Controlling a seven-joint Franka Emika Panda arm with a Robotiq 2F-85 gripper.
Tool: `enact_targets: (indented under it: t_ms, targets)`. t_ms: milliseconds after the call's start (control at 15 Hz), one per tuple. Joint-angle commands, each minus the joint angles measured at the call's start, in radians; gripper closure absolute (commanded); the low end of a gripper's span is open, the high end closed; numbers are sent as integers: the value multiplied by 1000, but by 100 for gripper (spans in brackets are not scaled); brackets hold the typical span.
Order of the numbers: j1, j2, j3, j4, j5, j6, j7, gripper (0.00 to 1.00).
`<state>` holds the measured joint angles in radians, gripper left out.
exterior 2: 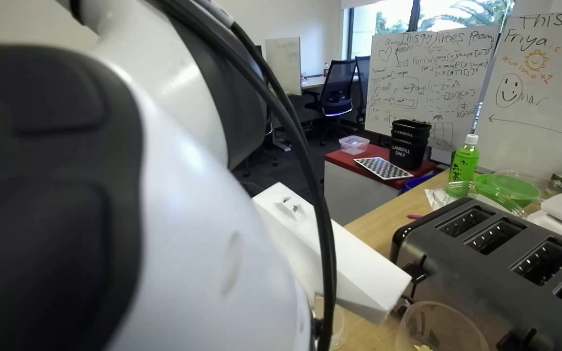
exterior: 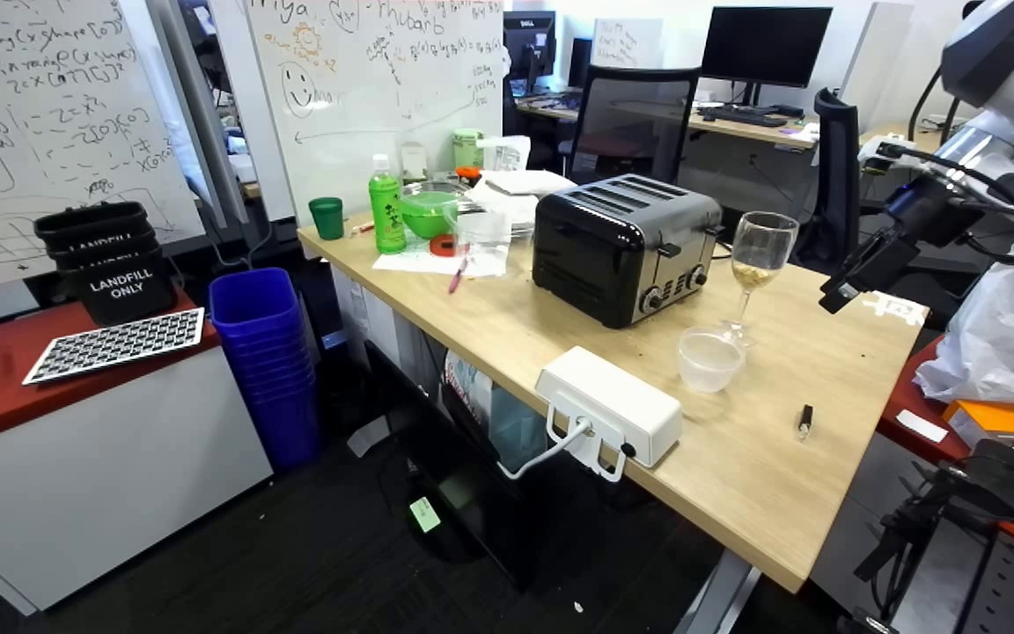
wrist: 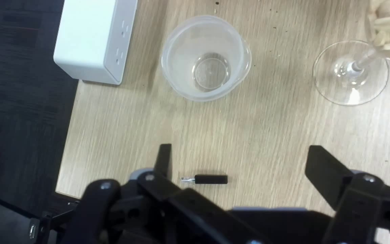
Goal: Pour the contents in the wine glass into the bowl.
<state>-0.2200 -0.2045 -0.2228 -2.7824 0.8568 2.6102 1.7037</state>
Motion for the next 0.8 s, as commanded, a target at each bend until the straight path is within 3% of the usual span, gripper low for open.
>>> enact_targets:
  t_ms: [0, 467, 733]
  targets:
    - [-5, 11, -15, 0, 121, 27, -68, 0]
    - [23, 44, -32, -1, 440, 123, -357, 0]
    - [22, 68, -43, -3, 617, 82, -531, 0]
